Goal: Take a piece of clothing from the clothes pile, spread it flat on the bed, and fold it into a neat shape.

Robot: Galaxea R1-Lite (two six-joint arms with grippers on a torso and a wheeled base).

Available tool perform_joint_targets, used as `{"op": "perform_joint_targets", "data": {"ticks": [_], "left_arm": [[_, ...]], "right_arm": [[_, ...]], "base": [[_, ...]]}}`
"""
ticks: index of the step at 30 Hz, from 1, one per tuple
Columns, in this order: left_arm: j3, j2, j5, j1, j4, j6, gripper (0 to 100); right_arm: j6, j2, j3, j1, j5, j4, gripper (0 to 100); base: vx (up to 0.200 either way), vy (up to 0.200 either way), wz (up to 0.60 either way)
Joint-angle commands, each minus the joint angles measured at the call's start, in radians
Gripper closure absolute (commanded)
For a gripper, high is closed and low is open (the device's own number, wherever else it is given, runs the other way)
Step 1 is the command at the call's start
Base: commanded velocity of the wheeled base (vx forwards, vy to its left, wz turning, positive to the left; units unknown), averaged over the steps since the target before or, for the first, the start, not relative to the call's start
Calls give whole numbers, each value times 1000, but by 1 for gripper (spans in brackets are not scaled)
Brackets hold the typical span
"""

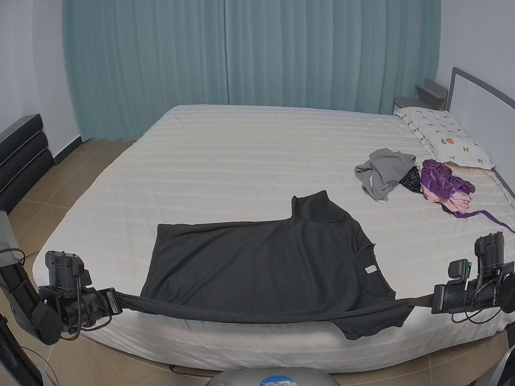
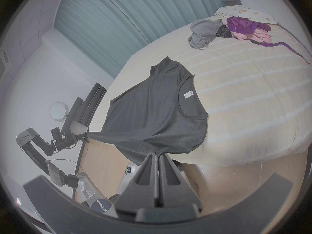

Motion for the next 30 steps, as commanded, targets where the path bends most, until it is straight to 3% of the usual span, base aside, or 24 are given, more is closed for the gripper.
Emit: {"op": "perform_joint_targets", "data": {"ticks": [1,8,30], "left_arm": [[7,-7,-1,-2,-7,3,100],[-42,-51,2,-2,-4,-56,100],[-93,-33,5,-25,2,-57,100]], "right_arm": [[5,-34,2,-4,0,-7,100],[8,-22,-28,-12,-3,-7,100],[8,132,-121,-2,-16,-12,100]], "base": [[0,0,0],[0,0,0],[0,0,0]]}}
